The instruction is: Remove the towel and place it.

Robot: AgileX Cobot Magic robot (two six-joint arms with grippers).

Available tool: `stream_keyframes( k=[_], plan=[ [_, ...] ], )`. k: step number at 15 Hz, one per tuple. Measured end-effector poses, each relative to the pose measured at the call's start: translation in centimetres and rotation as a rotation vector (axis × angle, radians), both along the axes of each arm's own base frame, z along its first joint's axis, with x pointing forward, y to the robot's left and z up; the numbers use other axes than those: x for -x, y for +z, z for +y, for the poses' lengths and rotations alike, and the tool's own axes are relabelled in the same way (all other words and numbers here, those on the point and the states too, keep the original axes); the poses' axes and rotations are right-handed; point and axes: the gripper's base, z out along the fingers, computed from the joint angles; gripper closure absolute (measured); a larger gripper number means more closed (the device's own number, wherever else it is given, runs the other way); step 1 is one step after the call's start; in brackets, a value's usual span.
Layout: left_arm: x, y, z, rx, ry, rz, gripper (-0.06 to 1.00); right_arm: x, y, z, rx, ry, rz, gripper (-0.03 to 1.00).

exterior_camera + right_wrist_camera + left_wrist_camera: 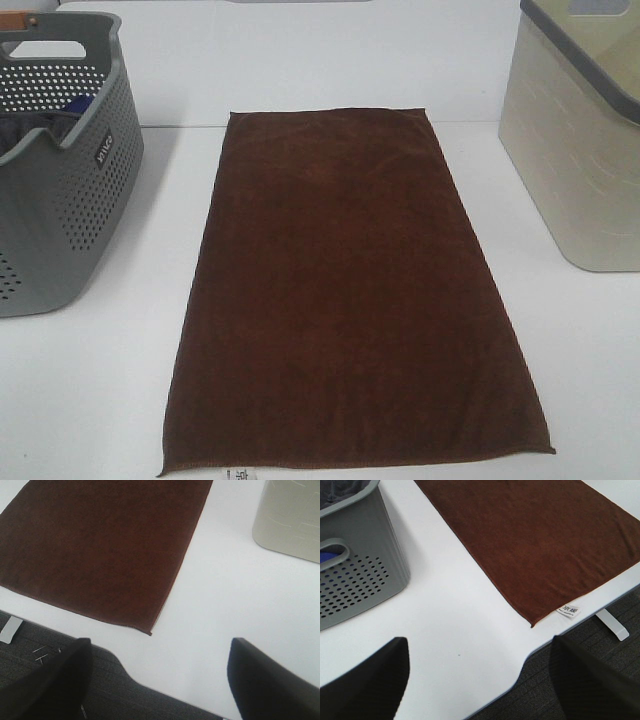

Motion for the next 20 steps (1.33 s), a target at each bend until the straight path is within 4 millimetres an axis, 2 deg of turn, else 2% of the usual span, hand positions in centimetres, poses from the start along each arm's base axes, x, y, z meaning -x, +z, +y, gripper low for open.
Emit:
stream_keyframes(
  k=[6, 9, 14, 17, 20],
  plan=[
    [0.0, 0.0, 0.0, -0.002, -0.002, -0.002, 0.21, 0.0, 0.0, 0.0, 0.0, -0.001, 0.0, 0.25],
    [0.0, 0.0, 0.1, 0.001, 0.094, -0.007, 0.21, 0.0, 0.0, -0.3, -0.005, -0.096, -0.007, 0.25],
    [1.4, 0.0, 0.4, 0.023, 0.291, -0.112, 0.21, 2.0, 0.2, -0.7, -0.031, -0.23, -0.143, 0.25],
    [1.4, 0.0, 0.4, 0.022, 0.306, -0.115, 0.21, 3.2, 0.3, -0.7, -0.039, -0.261, -0.219, 0.25],
    [1.4, 0.0, 0.4, 0.022, 0.306, -0.115, 0.21, 3.4, 0.2, -0.7, -0.042, -0.26, -0.23, 0.25]
  ],
)
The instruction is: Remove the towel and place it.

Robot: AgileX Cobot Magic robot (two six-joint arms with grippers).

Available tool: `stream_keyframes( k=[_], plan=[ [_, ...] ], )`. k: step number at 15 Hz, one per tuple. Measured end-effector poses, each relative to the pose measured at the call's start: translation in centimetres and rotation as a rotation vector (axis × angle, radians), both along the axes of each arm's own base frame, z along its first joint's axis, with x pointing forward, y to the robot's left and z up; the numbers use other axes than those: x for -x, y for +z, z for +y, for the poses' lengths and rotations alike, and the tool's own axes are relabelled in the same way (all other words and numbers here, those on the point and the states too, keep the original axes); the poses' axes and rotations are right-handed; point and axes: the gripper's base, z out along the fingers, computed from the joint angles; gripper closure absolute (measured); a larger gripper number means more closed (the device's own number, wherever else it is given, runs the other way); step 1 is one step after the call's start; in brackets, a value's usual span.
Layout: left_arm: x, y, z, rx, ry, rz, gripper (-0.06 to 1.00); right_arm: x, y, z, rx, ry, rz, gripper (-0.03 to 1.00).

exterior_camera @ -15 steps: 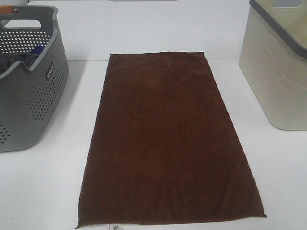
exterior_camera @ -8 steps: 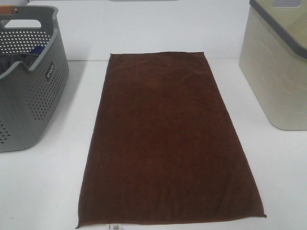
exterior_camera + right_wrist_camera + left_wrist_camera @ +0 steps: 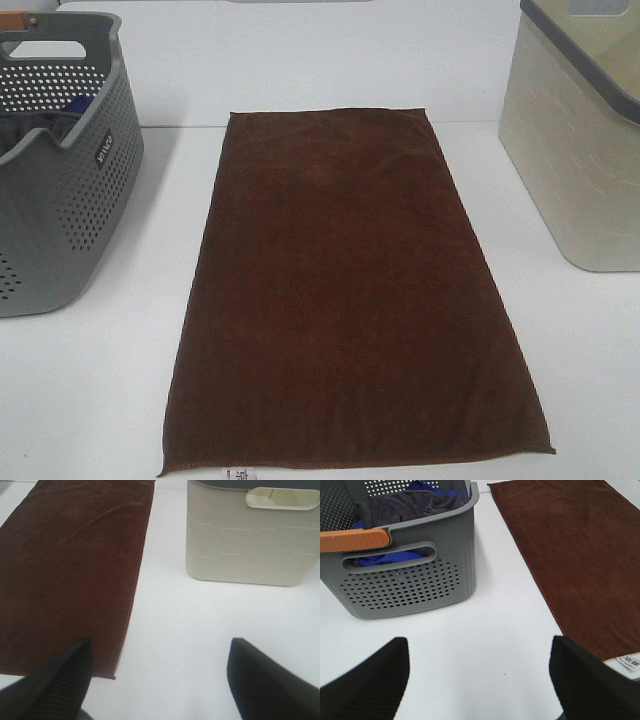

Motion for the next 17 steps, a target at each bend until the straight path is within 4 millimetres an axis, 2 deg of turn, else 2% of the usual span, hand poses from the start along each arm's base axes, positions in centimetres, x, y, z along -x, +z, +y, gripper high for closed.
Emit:
stream_keyframes(
  k=[17],
  plan=[
    [0.0, 0.0, 0.0, 0.0, 0.0, 0.0, 0.21, 0.0, 0.0, 0.0, 0.0, 0.0, 0.0, 0.25]
  ],
)
